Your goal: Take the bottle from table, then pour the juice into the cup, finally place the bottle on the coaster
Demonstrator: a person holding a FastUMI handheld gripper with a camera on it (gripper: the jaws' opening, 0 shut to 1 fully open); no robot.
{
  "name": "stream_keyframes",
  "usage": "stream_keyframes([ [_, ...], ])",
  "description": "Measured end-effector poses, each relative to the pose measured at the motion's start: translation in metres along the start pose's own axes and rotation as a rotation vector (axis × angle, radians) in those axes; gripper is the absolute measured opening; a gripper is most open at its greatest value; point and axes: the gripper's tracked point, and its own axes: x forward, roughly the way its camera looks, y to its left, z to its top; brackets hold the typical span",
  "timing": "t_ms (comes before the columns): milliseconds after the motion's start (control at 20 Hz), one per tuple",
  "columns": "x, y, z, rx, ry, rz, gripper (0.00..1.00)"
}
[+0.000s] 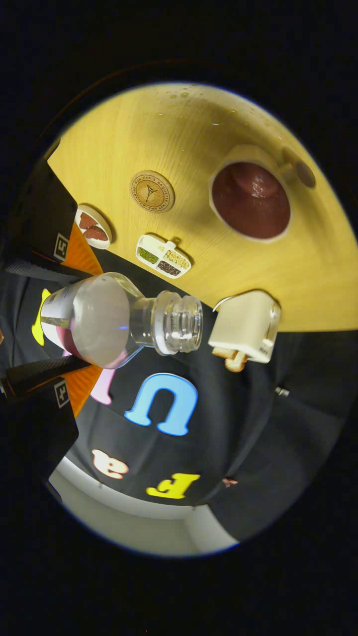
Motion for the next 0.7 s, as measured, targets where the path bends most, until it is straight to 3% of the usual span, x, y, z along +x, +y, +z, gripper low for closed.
stream_keyframes([
  [200, -0.015, -0.010, -0.028, 0.271, 0.083, -0.024, 0.71],
  [450, -0.026, 0.003, -0.056, 0.713, 0.188, 0.024, 0.71],
  [700, -0.029, 0.004, -0.064, 1.161, 0.189, 0.039, 0.71],
])
